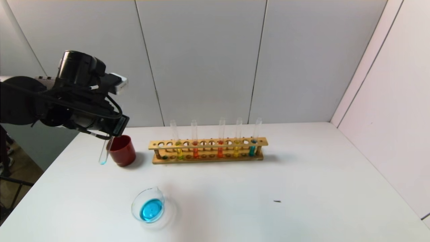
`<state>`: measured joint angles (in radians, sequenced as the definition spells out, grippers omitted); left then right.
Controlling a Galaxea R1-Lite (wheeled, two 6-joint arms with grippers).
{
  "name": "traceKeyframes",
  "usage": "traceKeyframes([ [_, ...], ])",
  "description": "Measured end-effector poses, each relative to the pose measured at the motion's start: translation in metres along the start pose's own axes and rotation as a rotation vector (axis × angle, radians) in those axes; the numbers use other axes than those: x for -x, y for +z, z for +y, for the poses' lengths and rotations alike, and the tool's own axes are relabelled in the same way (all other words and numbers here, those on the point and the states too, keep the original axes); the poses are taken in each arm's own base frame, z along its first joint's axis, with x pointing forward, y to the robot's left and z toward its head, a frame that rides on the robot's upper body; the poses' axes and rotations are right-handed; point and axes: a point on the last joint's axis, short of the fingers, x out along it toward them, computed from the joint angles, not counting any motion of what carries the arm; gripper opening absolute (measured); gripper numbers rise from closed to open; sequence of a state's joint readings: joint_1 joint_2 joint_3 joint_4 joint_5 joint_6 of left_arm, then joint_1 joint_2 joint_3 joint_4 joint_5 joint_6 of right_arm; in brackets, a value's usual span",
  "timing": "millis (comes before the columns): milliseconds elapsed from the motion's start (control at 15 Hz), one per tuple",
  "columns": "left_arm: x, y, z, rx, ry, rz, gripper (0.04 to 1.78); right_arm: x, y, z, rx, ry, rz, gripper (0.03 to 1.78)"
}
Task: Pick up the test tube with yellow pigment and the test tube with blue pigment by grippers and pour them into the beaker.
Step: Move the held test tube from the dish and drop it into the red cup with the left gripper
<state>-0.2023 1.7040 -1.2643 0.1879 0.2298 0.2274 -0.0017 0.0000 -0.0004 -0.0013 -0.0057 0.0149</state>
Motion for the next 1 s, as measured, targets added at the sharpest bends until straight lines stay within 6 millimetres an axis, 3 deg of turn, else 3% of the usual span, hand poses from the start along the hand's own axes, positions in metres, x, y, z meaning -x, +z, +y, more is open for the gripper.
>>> traceKeyframes([
  [1000,-0.096,0.016,0.023,0.137,0.128,-0.136,0.31,0.000,0.000,0.000,0.000,0.000,0.000,1.70],
])
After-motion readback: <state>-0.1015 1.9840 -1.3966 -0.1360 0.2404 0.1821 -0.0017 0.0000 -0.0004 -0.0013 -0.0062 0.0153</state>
